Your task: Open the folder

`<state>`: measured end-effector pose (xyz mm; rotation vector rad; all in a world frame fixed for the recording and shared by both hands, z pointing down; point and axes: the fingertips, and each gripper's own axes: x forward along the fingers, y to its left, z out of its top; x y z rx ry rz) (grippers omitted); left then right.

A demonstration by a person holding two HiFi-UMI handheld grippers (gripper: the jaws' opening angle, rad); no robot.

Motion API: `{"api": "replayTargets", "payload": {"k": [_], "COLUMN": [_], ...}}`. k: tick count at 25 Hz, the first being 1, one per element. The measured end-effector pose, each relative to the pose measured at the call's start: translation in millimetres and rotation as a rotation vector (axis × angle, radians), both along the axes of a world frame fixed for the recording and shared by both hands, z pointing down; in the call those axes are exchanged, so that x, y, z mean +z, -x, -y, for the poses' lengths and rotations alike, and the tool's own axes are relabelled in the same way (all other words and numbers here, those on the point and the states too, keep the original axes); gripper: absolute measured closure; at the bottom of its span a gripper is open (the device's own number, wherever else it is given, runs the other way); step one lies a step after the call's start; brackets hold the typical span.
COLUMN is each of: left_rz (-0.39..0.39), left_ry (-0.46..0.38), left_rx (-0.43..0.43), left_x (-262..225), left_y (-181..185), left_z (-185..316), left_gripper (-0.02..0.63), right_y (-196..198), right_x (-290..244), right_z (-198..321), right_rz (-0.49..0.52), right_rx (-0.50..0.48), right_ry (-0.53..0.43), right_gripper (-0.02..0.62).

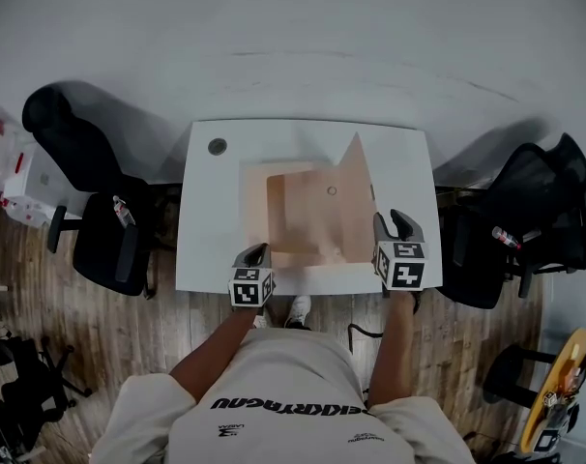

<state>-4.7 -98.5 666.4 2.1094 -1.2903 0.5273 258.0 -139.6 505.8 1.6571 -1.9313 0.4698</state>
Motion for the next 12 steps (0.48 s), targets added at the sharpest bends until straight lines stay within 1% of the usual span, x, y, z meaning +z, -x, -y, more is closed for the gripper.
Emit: {"api": "replayTargets", "payload": {"k": [6,12], "left_rz": [-0.003,-0.020], "left_ry": [-0.026,-0.054], "left_rx": [0.005,0.002], "left_x": [-9.2,-21.1], "left_y": [0.4,1.9], "left_z": [-0.3,1.0], "left_gripper": [0.607,0.607], "right_y": [11.6,23.3], "right_x": [-8.9,-16.7], "right_z": [-4.1,-8.5], "right_rz": [0.016,0.085], "right_rx": [-0.016,-0.015], "right_ry": [-0.033,-0.067], "right_gripper": [0.457,0.459]}}
